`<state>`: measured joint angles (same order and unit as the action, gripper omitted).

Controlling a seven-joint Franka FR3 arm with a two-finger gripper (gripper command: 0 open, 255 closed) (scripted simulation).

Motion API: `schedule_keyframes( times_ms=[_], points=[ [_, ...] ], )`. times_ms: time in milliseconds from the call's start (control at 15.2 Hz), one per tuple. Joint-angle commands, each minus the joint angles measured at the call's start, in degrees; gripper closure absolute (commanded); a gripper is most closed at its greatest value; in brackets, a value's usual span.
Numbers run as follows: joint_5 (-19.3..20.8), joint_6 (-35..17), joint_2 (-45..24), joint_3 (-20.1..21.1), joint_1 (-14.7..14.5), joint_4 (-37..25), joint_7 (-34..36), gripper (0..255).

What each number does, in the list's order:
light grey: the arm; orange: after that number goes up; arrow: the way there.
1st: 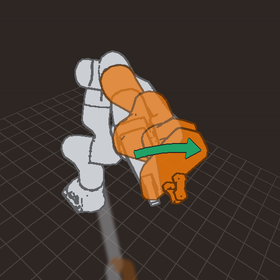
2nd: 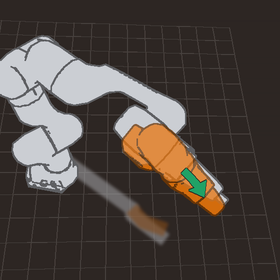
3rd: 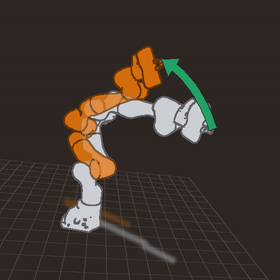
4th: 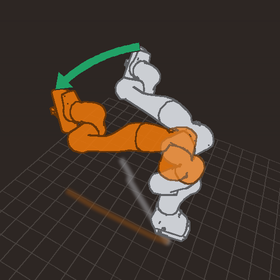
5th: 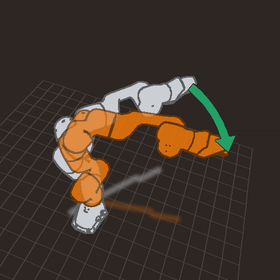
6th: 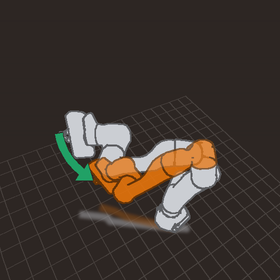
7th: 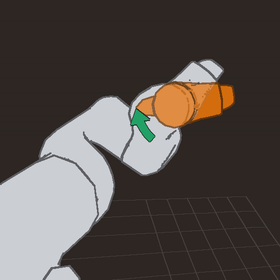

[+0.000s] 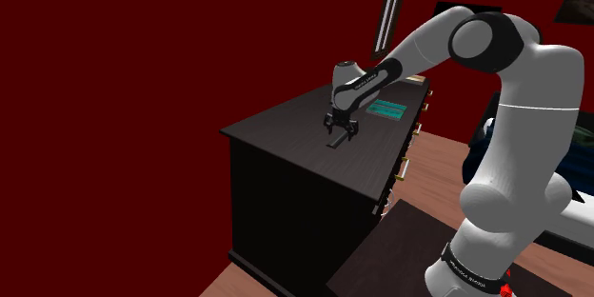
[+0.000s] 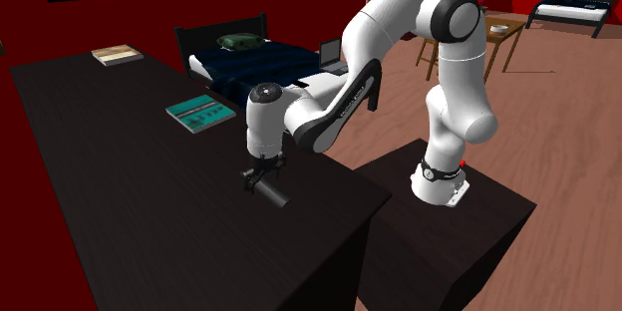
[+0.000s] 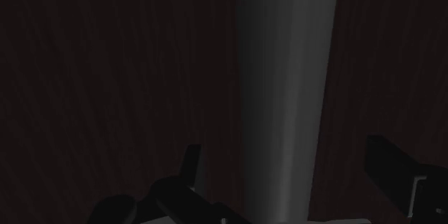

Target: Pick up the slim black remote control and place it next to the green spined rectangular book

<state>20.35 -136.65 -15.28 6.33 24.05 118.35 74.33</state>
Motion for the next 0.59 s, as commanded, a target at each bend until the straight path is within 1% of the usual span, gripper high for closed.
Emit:
schedule_keyframes(
  times_ms=[0,396,462,528],
  points=[
    [0.09,-0.28,-0.21,-0.08,0.08,0.02,-0.04,0],
    [0.09,-0.27,-0.20,-0.08,0.08,0.02,-0.04,0],
    [0.09,-0.27,-0.20,-0.08,0.08,0.02,-0.04,255],
    [0.09,-0.27,-0.20,-0.08,0.08,0.02,-0.04,255]
  ],
)
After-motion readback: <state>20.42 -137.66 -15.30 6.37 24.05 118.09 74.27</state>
